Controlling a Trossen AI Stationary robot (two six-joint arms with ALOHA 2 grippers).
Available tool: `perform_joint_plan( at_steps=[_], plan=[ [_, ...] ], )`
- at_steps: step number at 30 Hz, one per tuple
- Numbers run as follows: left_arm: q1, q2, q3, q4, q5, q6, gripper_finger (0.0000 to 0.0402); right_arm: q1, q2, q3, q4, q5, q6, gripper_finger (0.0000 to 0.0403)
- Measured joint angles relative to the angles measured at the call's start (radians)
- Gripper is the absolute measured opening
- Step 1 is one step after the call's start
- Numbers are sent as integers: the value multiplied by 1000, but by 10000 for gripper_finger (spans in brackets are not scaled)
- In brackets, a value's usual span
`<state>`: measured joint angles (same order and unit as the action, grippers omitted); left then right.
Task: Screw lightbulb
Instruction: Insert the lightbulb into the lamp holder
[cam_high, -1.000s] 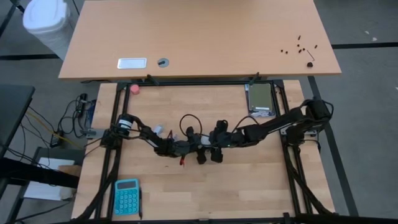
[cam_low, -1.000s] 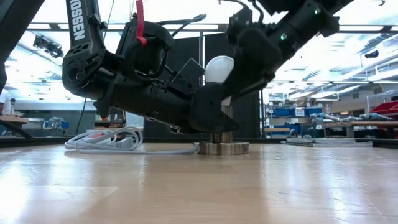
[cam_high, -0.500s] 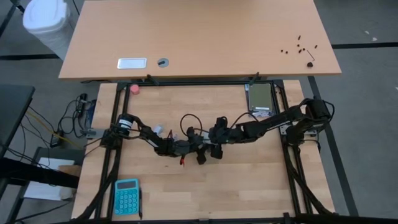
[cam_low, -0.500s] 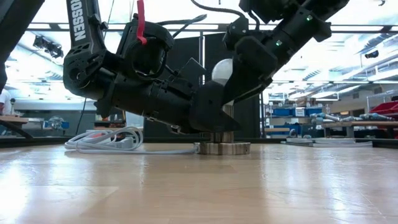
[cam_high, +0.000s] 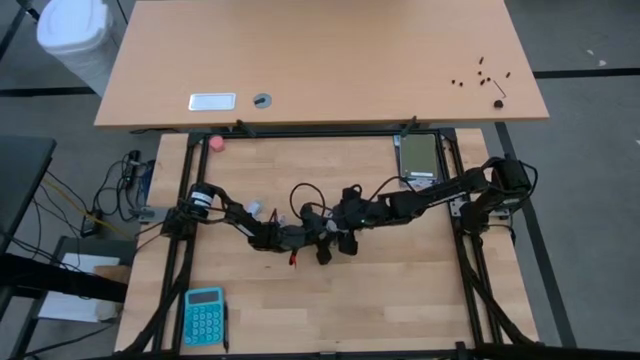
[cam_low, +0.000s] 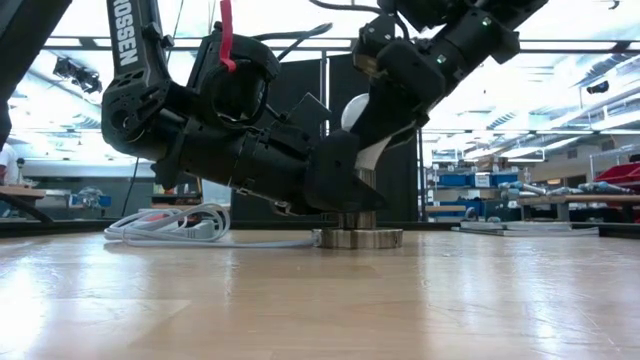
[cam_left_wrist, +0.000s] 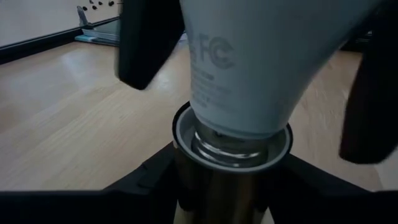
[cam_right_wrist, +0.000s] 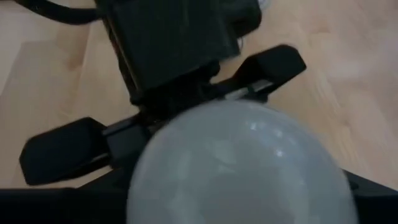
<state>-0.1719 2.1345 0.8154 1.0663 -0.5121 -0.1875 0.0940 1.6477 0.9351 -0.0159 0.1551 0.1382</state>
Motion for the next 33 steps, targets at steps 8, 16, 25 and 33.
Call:
perform_joint_plan(
  at_steps=[8, 16, 25, 33],
  plan=[
    [0, 0, 0, 0, 1, -1, 205, -11, 2, 8, 17, -27, -18, 284],
    [0, 0, 0, 0, 0, -1, 206, -13, 2, 8, 41, -42, -19, 284],
    [0, 0, 0, 1, 1, -1, 206, -13, 2, 8, 53, -46, -19, 302],
    [0, 0, 0, -3, 1, -1, 206, -11, -52, 8, 20, -46, -19, 320]
  ],
)
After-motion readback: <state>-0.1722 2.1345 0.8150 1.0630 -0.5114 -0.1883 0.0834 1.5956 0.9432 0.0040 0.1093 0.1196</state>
